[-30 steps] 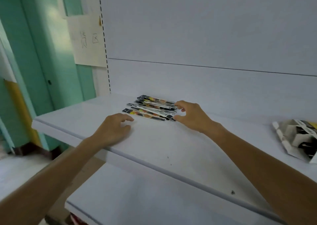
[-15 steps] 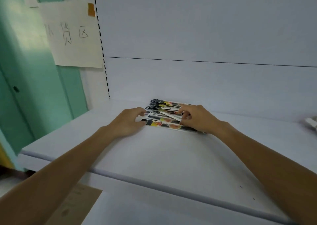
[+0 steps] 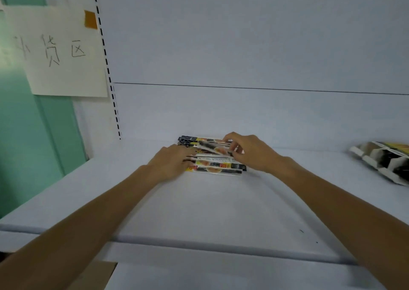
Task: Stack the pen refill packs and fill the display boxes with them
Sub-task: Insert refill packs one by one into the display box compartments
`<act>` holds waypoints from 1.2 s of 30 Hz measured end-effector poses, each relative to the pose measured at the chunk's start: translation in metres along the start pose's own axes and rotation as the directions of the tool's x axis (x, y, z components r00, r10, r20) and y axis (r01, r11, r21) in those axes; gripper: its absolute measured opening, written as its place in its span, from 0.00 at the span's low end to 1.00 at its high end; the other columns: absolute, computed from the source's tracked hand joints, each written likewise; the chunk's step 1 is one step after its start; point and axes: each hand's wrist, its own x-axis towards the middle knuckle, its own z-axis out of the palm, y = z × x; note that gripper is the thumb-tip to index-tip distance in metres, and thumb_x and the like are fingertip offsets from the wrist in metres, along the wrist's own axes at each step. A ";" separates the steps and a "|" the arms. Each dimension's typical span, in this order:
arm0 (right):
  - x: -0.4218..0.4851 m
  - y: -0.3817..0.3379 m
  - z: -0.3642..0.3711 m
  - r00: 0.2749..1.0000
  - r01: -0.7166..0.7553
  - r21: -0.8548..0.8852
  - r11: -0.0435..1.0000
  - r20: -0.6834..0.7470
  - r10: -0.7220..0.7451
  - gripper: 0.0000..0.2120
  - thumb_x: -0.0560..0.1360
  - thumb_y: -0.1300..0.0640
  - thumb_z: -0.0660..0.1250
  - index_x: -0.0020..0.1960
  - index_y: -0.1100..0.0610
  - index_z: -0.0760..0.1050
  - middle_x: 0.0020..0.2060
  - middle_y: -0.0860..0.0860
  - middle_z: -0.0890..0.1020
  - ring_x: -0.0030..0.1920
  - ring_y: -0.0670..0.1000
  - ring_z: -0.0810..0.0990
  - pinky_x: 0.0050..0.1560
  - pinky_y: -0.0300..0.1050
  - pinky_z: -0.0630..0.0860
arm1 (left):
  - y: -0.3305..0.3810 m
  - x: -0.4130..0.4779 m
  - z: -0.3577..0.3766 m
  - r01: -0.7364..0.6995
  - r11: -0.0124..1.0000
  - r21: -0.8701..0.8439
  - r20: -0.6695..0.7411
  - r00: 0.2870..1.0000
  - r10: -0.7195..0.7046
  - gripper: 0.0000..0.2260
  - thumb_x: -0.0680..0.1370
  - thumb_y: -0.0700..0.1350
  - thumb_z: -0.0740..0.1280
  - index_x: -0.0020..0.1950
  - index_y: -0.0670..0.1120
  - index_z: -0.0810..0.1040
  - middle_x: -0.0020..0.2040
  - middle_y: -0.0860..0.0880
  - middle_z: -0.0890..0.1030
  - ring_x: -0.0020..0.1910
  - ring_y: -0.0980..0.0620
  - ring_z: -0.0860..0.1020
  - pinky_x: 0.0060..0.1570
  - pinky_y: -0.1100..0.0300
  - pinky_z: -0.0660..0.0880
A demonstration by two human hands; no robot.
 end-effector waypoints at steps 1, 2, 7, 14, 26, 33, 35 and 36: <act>-0.001 0.000 0.002 1.000 0.001 -0.005 1.000 -0.025 -0.001 0.17 0.76 0.60 0.62 0.64 0.52 0.69 0.51 0.48 0.81 0.45 0.49 0.78 0.46 0.43 0.75 | 0.000 0.001 0.000 -0.006 1.000 0.000 0.009 1.000 0.006 0.14 0.80 0.45 0.59 0.64 0.48 0.74 0.61 0.50 0.77 0.59 0.48 0.74 0.56 0.55 0.69; -0.001 0.001 0.004 0.999 0.000 -0.008 1.000 -0.050 -0.001 0.16 0.76 0.61 0.62 0.63 0.53 0.70 0.51 0.49 0.81 0.45 0.49 0.77 0.46 0.43 0.74 | -0.001 0.003 0.001 -0.002 1.000 -0.007 0.010 1.000 0.002 0.13 0.79 0.44 0.60 0.63 0.49 0.76 0.59 0.50 0.78 0.58 0.48 0.74 0.55 0.56 0.69; -0.005 0.007 0.003 0.992 0.012 -0.005 1.000 -0.128 -0.012 0.17 0.78 0.63 0.59 0.64 0.51 0.69 0.48 0.50 0.79 0.44 0.50 0.76 0.44 0.43 0.73 | -0.005 0.012 -0.006 0.063 0.998 -0.031 0.094 0.994 -0.060 0.11 0.76 0.42 0.66 0.58 0.49 0.79 0.53 0.50 0.80 0.54 0.50 0.76 0.52 0.60 0.70; 0.000 -0.004 0.006 0.980 0.057 -0.058 0.997 -0.186 -0.067 0.18 0.77 0.69 0.55 0.54 0.52 0.76 0.45 0.53 0.76 0.42 0.53 0.74 0.45 0.49 0.73 | -0.011 0.000 -0.009 0.112 0.993 -0.037 -0.164 0.980 -0.117 0.09 0.80 0.44 0.60 0.54 0.48 0.78 0.55 0.50 0.79 0.51 0.50 0.76 0.45 0.59 0.67; 0.017 -0.063 0.026 0.968 0.247 -0.157 0.956 -0.001 -0.251 0.09 0.74 0.62 0.61 0.54 0.57 0.73 0.48 0.51 0.78 0.49 0.54 0.75 0.48 0.51 0.72 | -0.021 -0.029 -0.012 -0.055 0.997 -0.053 -0.491 0.871 0.022 0.08 0.77 0.42 0.65 0.55 0.44 0.77 0.58 0.49 0.74 0.55 0.49 0.75 0.57 0.58 0.66; 0.019 -0.079 0.024 0.910 0.373 -0.240 0.896 -0.095 -0.404 0.12 0.74 0.62 0.64 0.58 0.58 0.71 0.52 0.51 0.79 0.48 0.53 0.77 0.47 0.46 0.71 | -0.020 -0.036 -0.016 0.035 0.960 0.277 -0.129 0.992 0.001 0.11 0.81 0.49 0.53 0.57 0.46 0.70 0.52 0.48 0.79 0.43 0.47 0.74 0.41 0.58 0.65; 0.021 -0.072 0.024 0.865 0.340 -0.340 0.877 -0.253 -0.434 0.17 0.71 0.59 0.69 0.58 0.61 0.72 0.54 0.55 0.78 0.51 0.55 0.77 0.52 0.50 0.72 | -0.032 -0.038 -0.018 0.141 0.967 0.210 -0.160 0.981 -0.108 0.11 0.82 0.49 0.52 0.54 0.46 0.70 0.50 0.48 0.78 0.41 0.49 0.71 0.40 0.58 0.65; 0.021 -0.067 0.022 0.873 0.277 -0.337 0.900 -0.302 -0.382 0.18 0.71 0.57 0.70 0.59 0.61 0.72 0.55 0.55 0.77 0.52 0.55 0.76 0.54 0.50 0.72 | -0.040 -0.040 -0.018 0.203 0.970 0.137 -0.181 0.967 -0.177 0.10 0.82 0.49 0.53 0.53 0.46 0.70 0.49 0.47 0.78 0.41 0.49 0.72 0.40 0.56 0.67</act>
